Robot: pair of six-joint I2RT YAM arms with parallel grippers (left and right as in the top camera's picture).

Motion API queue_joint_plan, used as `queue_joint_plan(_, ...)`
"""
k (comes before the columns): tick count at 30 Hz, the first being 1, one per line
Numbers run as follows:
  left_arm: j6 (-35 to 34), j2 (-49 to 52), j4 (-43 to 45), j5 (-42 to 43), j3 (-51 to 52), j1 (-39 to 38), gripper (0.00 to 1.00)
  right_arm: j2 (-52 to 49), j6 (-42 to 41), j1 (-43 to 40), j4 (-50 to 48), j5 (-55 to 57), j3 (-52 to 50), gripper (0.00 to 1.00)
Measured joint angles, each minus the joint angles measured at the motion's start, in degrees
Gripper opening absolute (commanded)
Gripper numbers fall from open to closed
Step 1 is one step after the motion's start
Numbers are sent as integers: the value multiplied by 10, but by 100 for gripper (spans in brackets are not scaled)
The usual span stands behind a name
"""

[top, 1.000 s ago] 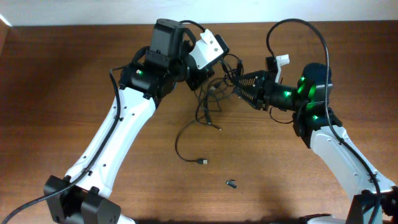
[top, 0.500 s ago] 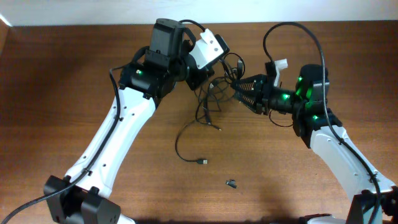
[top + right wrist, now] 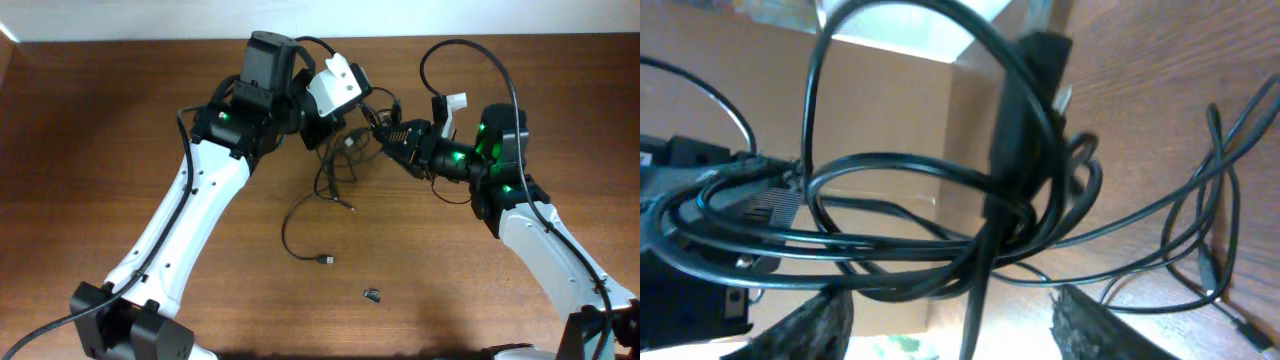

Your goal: Untangle cables

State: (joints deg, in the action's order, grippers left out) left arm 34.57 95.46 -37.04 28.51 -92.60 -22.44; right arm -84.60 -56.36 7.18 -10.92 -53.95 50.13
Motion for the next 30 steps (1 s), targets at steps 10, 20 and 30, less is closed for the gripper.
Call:
queue_joint_plan(10, 0, 0, -1, 11, 0, 0, 0, 0, 13, 0, 2, 6, 0, 4)
queue_joint_plan(20, -17, 0, 43, 9, 0, 0, 0, 0, 118, 5, -47, -75, -1, 4)
queue_joint_plan(30, -79, 0, 65, -57, 0, 0, 0, 0, 233, 66, -148, -225, -3, 4)
